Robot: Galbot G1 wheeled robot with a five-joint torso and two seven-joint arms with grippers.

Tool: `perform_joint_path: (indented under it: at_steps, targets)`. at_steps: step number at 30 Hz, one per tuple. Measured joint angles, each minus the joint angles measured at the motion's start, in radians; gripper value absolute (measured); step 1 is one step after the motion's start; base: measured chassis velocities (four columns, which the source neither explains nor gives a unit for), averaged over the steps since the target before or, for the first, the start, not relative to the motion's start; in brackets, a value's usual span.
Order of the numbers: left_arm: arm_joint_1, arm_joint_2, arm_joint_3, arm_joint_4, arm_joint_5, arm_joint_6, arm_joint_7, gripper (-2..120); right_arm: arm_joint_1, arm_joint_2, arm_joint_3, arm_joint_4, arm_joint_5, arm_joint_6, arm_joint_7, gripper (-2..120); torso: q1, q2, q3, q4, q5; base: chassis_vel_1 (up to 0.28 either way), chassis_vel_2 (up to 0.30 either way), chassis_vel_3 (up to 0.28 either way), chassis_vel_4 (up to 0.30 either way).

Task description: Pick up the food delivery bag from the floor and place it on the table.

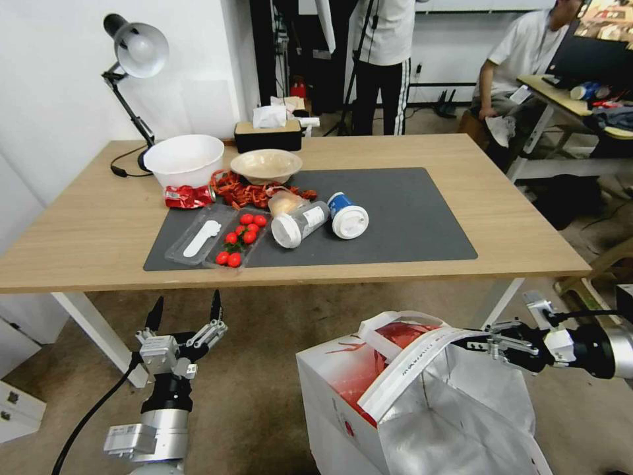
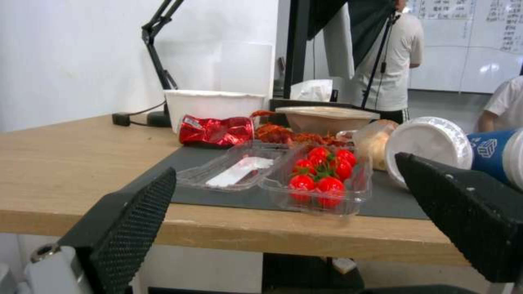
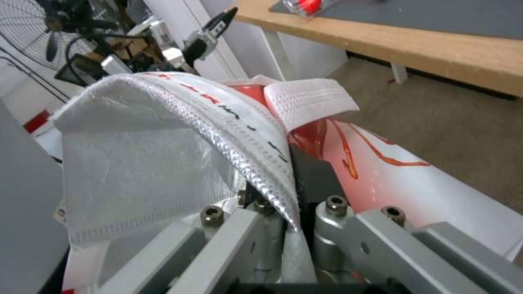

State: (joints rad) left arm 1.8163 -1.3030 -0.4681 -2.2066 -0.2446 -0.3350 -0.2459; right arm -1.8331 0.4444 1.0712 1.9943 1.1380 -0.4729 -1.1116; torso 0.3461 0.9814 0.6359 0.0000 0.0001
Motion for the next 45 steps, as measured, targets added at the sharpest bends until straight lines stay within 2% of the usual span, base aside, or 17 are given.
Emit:
perform_joint_path:
  at_steps: [3, 8, 11, 16, 19, 26, 29, 30, 33, 34, 37, 38, 41, 42, 45]
  targets:
    - [-0.002, 0.000, -0.001, 0.002, 0.000, 0.000, -0.001, 100, -0.012, -0.010, 0.030, -0.009, 0.015, -0.008, -0.030, 0, 0.000, -0.001, 0.000, 0.0000, -0.0001, 0.000, 0.000, 0.000, 0.000]
    - [-0.009, 0.002, -0.001, 0.003, -0.001, 0.003, -0.008, 100, -0.065, -0.034, 0.154, -0.020, 0.046, -0.015, -0.082, 0, -0.001, -0.002, -0.001, 0.0001, 0.0000, 0.000, 0.000, 0.000, 0.000]
    - [-0.011, 0.002, -0.001, 0.003, -0.001, 0.004, -0.009, 100, -0.074, -0.038, 0.188, -0.022, 0.053, -0.017, -0.100, 0, -0.001, -0.002, -0.001, 0.0000, -0.0002, 0.000, 0.000, 0.000, 0.000]
    - [-0.011, 0.003, 0.001, 0.003, -0.001, 0.005, -0.012, 100, -0.102, -0.043, 0.286, -0.039, 0.085, -0.037, -0.185, 0, -0.001, -0.003, -0.002, 0.0001, 0.0001, 0.000, 0.000, 0.000, 0.000]
    - [-0.011, 0.005, 0.001, 0.002, -0.001, 0.005, -0.016, 100, -0.158, -0.033, 0.355, -0.033, 0.111, -0.044, -0.203, 0, -0.002, -0.004, -0.002, 0.0000, -0.0003, 0.000, 0.000, 0.000, 0.000]
    - [-0.013, 0.008, 0.002, -0.003, -0.001, 0.005, -0.019, 100, -0.192, -0.010, 0.410, -0.008, 0.152, -0.046, -0.190, 0, -0.002, -0.004, -0.003, -0.0001, -0.0001, 0.000, 0.000, 0.000, 0.000]
    - [-0.010, 0.009, 0.004, -0.006, 0.001, 0.005, -0.020, 100, -0.173, -0.008, 0.432, -0.005, 0.230, -0.046, -0.101, 0, -0.002, -0.005, -0.003, 0.0000, -0.0001, 0.000, 0.000, 0.000, 0.000]
    - [-0.010, 0.009, 0.004, -0.006, 0.001, 0.005, -0.020, 100, -0.173, -0.008, 0.432, -0.005, 0.230, -0.046, -0.101, 0, -0.002, -0.005, -0.003, 0.0000, -0.0001, 0.000, 0.000, 0.000, 0.000]
    - [-0.005, 0.010, 0.003, -0.007, 0.004, 0.002, -0.022, 100, -0.142, -0.017, 0.441, -0.004, 0.339, -0.045, 0.024, 0, -0.002, -0.005, -0.003, 0.0001, -0.0001, 0.000, 0.000, 0.000, 0.000]
    - [-0.005, 0.010, 0.003, -0.007, 0.004, 0.002, -0.022, 100, -0.142, -0.017, 0.441, -0.004, 0.339, -0.045, 0.024, 0, -0.002, -0.005, -0.003, 0.0001, -0.0001, 0.000, 0.000, 0.000, 0.000]
    - [-0.001, 0.010, 0.002, -0.008, 0.008, 0.001, -0.028, 100, -0.094, -0.018, 0.434, 0.006, 0.462, -0.046, 0.169, 0, -0.002, -0.005, -0.003, 0.0001, -0.0001, 0.000, 0.000, 0.000, 0.000]
    - [-0.001, 0.010, 0.002, -0.008, 0.008, 0.001, -0.028, 100, -0.094, -0.018, 0.434, 0.006, 0.462, -0.046, 0.169, 0, -0.002, -0.005, -0.003, 0.0001, -0.0001, 0.000, 0.000, 0.000, 0.000]
    - [-0.001, 0.009, 0.000, -0.008, 0.012, 0.001, -0.032, 100, -0.006, -0.005, 0.398, 0.024, 0.629, -0.042, 0.376, 0, -0.002, -0.005, -0.003, 0.0001, 0.0000, 0.000, 0.000, 0.000, 0.000]
    - [-0.001, 0.009, 0.000, -0.008, 0.012, 0.001, -0.032, 100, -0.006, -0.005, 0.398, 0.024, 0.629, -0.042, 0.376, 0, -0.002, -0.005, -0.003, 0.0001, 0.0000, 0.000, 0.000, 0.000, 0.000]
    - [-0.003, 0.009, 0.000, -0.005, 0.014, 0.001, -0.035, 100, 0.051, 0.003, 0.373, 0.057, 0.753, -0.019, 0.555, 0, -0.002, -0.005, -0.003, -0.0001, -0.0002, 0.000, 0.000, 0.000, 0.000]
